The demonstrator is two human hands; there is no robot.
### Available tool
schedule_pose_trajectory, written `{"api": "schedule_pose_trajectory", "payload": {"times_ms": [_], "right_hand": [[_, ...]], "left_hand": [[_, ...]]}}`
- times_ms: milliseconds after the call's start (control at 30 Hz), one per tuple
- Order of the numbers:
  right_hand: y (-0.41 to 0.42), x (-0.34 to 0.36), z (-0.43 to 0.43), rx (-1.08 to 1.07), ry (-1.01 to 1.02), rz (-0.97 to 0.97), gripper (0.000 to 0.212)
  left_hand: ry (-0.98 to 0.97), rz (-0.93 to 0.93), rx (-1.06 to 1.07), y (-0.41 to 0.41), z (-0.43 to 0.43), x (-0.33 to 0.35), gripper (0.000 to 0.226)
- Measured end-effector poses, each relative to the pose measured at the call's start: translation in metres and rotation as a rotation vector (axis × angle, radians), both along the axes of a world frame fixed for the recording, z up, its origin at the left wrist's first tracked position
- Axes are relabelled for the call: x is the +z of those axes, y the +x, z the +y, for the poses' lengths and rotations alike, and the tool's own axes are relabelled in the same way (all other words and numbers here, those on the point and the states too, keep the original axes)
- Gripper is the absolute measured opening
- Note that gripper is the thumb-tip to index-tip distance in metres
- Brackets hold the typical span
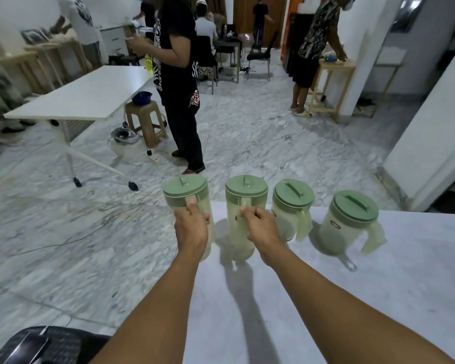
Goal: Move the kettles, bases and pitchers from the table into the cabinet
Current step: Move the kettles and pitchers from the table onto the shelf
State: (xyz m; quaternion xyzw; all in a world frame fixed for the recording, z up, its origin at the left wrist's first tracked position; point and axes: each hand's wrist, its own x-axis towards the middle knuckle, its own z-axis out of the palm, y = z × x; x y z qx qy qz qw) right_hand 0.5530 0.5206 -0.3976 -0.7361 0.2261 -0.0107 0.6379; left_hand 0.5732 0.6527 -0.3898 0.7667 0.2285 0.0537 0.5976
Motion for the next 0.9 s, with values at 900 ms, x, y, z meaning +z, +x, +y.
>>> {"api": "schedule_pose_trajectory", "payload": {"times_ms": [900], "right_hand": [[-0.524,0.264,-0.270,-1.361,-0.283,-0.645,0.033]], "left_hand": [[-0.449,-0.465,-1.026,-0.430,-0.330,0.258,0.043]]}}
